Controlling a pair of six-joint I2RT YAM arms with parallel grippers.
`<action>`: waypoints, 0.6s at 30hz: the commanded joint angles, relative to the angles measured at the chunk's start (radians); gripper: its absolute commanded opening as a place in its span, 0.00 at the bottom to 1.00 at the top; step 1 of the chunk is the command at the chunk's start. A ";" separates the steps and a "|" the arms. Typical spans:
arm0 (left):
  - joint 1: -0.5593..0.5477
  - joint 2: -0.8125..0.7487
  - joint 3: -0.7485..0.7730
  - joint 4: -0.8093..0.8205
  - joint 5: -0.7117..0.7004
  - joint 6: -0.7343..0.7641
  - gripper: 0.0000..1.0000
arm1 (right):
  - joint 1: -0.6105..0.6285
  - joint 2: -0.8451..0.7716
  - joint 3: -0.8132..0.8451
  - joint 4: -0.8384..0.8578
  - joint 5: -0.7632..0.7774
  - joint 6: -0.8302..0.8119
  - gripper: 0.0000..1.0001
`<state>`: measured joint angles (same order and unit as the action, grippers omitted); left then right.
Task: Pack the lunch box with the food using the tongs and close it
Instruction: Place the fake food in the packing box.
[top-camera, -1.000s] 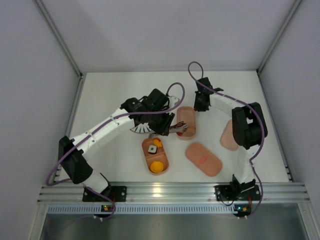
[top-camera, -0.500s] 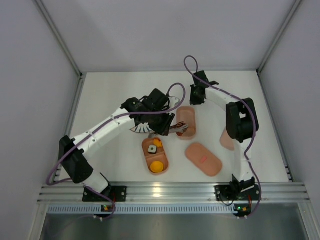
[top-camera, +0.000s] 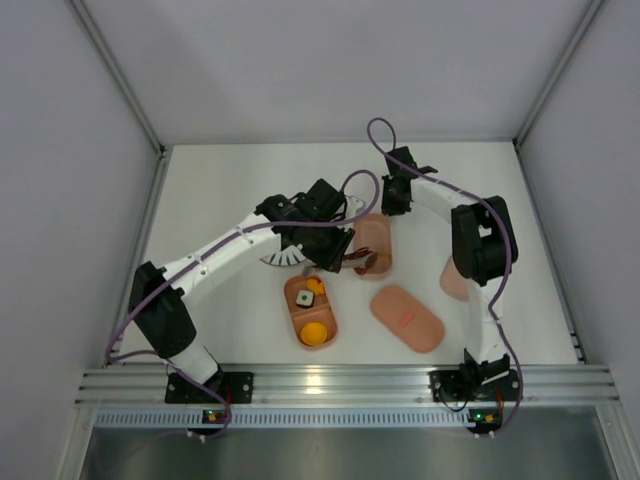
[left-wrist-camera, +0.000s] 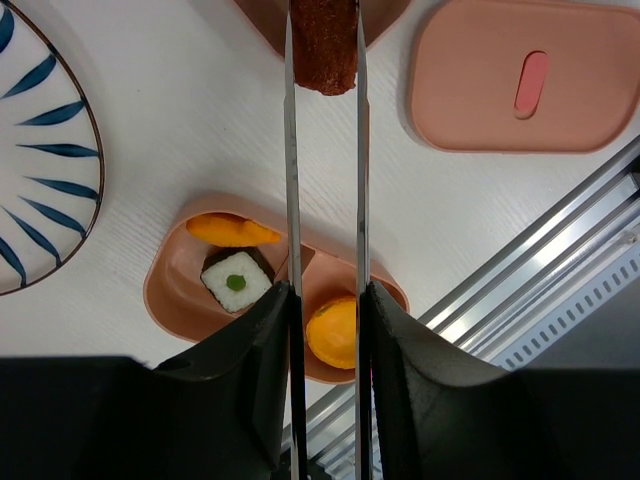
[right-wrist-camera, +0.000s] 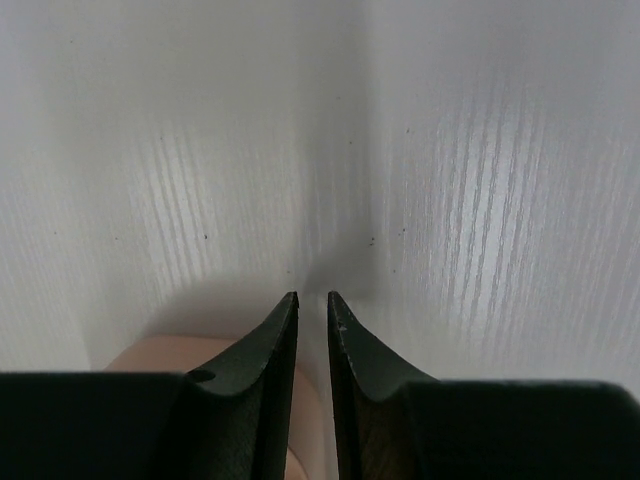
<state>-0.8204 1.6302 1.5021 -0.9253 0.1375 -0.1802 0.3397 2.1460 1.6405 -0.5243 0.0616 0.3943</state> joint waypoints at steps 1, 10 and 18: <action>-0.005 0.013 0.047 0.066 -0.002 0.012 0.17 | 0.013 -0.080 -0.027 0.000 0.021 -0.011 0.18; -0.005 0.037 0.079 0.072 -0.021 0.028 0.20 | 0.013 -0.104 -0.050 0.004 0.021 -0.012 0.18; -0.005 0.045 0.075 0.065 -0.041 0.041 0.26 | 0.013 -0.109 -0.054 0.001 0.021 -0.015 0.18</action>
<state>-0.8204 1.6810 1.5421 -0.9020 0.1112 -0.1574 0.3397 2.0937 1.5898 -0.5205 0.0677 0.3927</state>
